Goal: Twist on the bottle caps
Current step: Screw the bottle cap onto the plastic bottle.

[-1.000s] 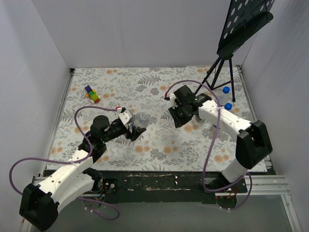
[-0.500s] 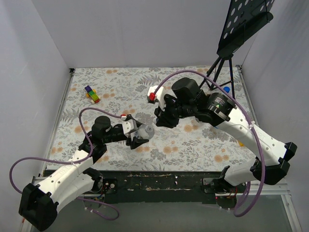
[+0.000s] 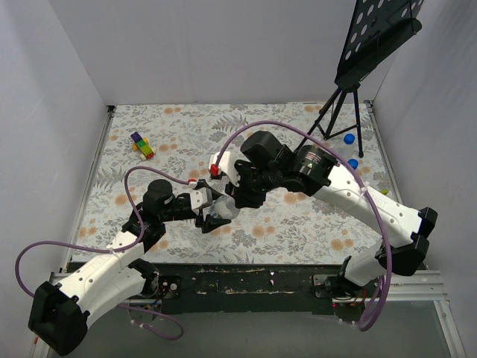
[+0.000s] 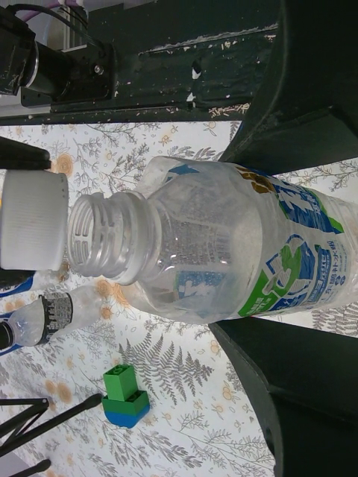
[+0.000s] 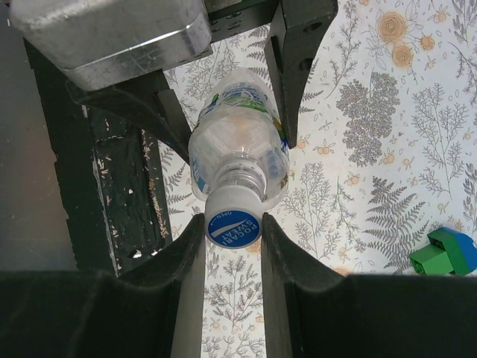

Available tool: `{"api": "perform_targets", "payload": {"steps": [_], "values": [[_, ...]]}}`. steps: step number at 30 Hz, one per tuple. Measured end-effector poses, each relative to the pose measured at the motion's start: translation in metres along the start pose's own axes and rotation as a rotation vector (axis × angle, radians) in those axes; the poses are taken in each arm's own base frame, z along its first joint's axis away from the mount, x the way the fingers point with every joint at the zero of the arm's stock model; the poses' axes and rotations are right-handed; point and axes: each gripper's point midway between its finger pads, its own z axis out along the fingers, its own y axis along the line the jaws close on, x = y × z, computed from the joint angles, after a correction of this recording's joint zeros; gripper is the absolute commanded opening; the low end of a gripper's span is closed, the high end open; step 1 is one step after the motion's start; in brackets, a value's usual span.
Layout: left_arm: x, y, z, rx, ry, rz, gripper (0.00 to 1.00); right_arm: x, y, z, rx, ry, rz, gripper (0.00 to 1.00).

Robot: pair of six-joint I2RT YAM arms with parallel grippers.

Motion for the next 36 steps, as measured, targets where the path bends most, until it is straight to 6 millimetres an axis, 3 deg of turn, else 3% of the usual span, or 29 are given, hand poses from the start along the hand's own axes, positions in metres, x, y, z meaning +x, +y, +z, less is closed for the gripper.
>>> {"api": "perform_targets", "payload": {"steps": [23,36], "values": [[0.003,-0.006,0.002,0.034,0.003,-0.037,0.00,0.007,0.005,0.006,-0.026,0.026,-0.045,0.23],[0.014,-0.010,0.002,0.041,0.039,-0.110,0.00,0.012,0.002,0.017,-0.036,0.057,-0.066,0.23]]}}
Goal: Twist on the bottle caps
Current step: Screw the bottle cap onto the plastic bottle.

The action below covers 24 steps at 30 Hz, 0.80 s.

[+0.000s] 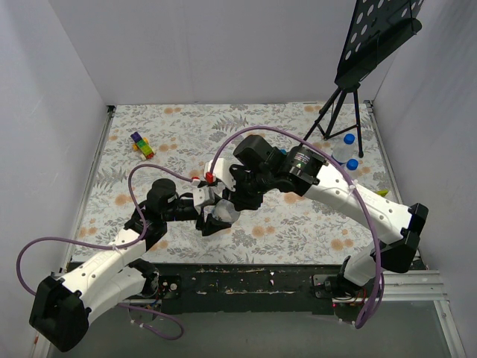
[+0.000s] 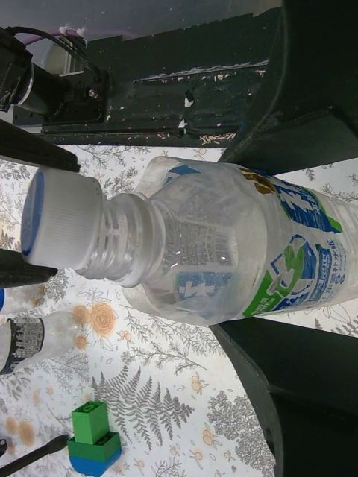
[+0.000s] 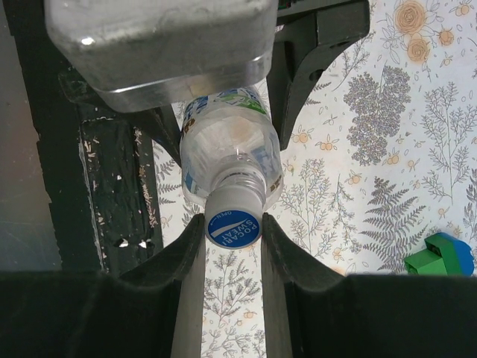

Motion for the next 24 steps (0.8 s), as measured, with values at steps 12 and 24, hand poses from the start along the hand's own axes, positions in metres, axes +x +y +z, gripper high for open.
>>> {"api": "perform_targets", "payload": {"steps": [12,24], "values": [[0.0062,-0.0019,0.0004,0.005,0.020,-0.044,0.00,0.0026,-0.0021,0.0065,-0.004,0.018,-0.013,0.23],[0.0033,-0.0015,0.0004,0.006,0.017,-0.043,0.00,-0.0033,-0.0096,0.0060,0.036,-0.003,-0.019,0.22]]}}
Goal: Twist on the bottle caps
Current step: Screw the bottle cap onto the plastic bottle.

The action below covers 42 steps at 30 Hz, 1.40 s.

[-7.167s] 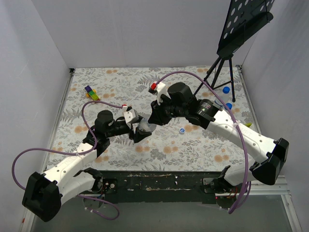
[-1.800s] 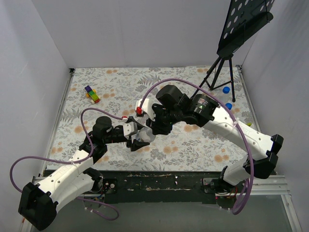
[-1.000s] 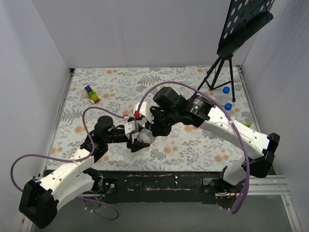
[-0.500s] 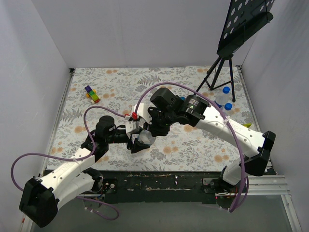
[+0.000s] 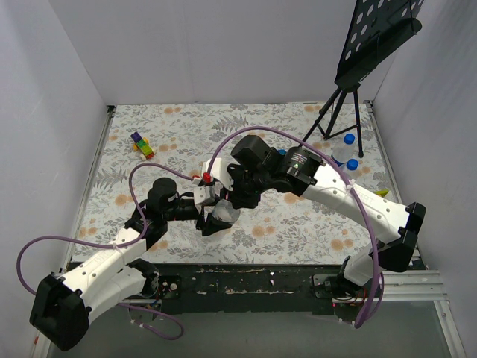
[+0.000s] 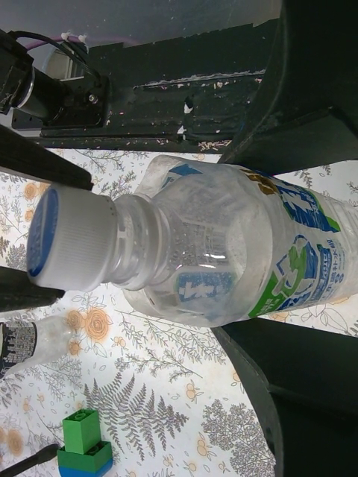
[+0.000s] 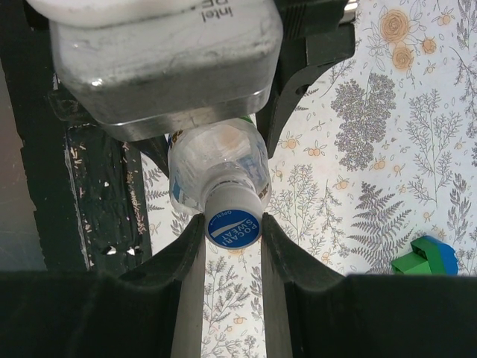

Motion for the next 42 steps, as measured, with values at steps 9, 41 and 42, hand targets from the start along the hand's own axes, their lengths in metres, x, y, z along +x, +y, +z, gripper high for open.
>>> {"api": "perform_targets", "payload": {"steps": [9,41,42], "values": [[0.002,-0.001,0.000,0.003,0.007,-0.007,0.00,0.007,0.007,0.003,-0.041,0.029,0.000,0.22],[0.016,-0.005,-0.008,-0.018,0.042,0.031,0.00,0.013,0.016,0.020,-0.201,0.058,0.050,0.21],[0.016,-0.005,-0.008,-0.019,0.041,0.035,0.00,0.013,0.016,0.020,-0.201,0.060,0.055,0.21]]}}
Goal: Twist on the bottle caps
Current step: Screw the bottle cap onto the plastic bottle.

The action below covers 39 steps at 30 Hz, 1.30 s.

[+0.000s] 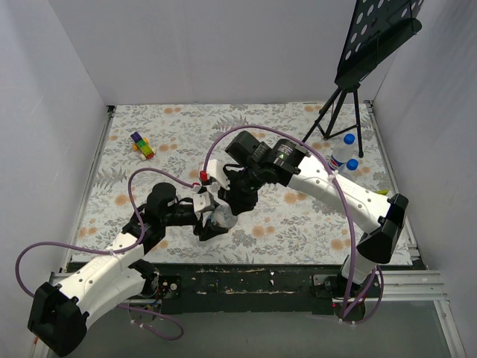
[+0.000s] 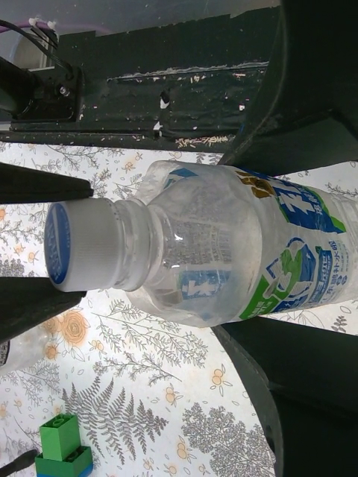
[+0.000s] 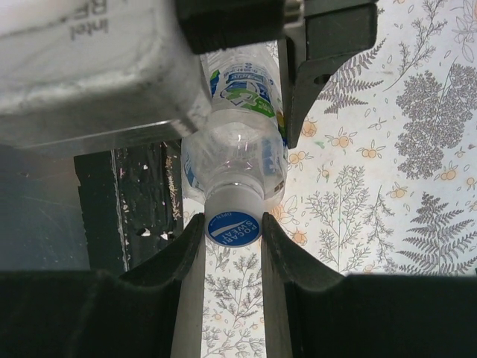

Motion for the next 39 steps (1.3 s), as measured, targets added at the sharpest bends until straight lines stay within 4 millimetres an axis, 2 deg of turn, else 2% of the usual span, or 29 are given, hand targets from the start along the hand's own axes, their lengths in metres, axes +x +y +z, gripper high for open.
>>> {"api": "perform_targets", "payload": {"steps": [14,21,26,33,39], "values": [[0.000,0.010,0.003,-0.068,-0.043,-0.044,0.00,-0.002,-0.011,0.003,0.068,0.008,0.128,0.21],[-0.015,0.026,0.002,-0.146,-0.105,0.027,0.00,-0.019,-0.020,-0.007,0.136,-0.023,0.244,0.18],[-0.023,0.038,0.000,-0.233,-0.145,0.088,0.00,-0.030,-0.028,-0.011,0.194,-0.039,0.391,0.17],[-0.015,0.047,0.006,-0.332,-0.111,0.132,0.00,-0.018,-0.037,-0.005,0.300,0.015,0.598,0.16],[-0.011,0.054,0.013,-0.365,-0.080,0.116,0.00,-0.013,-0.040,-0.003,0.368,0.040,0.626,0.16]]}}
